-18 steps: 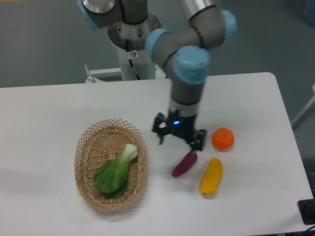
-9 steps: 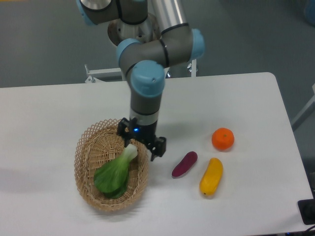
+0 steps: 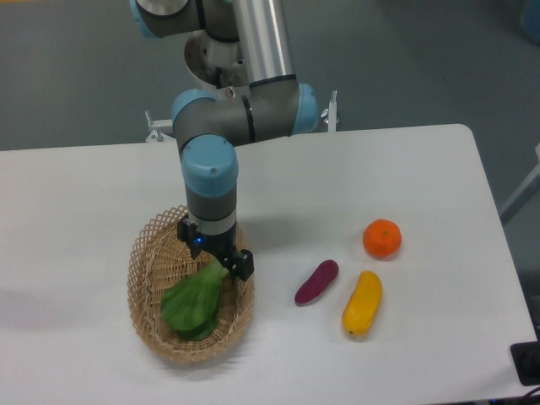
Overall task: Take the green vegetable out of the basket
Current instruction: 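Close the gripper on the bok choy leaves inside the basket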
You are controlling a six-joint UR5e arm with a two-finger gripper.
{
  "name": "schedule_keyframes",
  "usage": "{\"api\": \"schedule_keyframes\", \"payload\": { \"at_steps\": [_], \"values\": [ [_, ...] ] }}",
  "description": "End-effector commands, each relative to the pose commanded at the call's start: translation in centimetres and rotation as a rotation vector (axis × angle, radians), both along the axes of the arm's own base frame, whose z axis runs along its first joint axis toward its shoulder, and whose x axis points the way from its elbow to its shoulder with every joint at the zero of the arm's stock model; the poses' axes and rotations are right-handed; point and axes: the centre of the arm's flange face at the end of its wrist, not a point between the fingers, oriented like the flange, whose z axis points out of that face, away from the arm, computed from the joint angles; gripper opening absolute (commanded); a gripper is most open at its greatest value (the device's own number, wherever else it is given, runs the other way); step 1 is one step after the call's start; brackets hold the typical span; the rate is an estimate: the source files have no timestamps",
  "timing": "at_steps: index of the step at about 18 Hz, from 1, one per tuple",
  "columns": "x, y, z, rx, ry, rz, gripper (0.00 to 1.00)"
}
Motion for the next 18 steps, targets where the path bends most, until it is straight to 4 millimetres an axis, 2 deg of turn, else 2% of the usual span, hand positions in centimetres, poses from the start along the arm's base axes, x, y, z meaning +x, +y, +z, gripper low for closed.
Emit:
{"api": "schedule_keyframes", "payload": {
  "at_steps": [10, 11, 16, 18],
  "values": [
    [0.0, 0.2, -1.7, -0.020, -0.013, 0.022, 1.00],
    [0.0, 0.2, -1.7, -0.020, -0.013, 0.022, 0.97],
    [-0.1, 0.2, -1.3, -0.014, -0.008, 0.016, 0.58],
    [-0.1, 0.3, -1.0, -0.008, -0.005, 0.011, 0.49]
  ]
}}
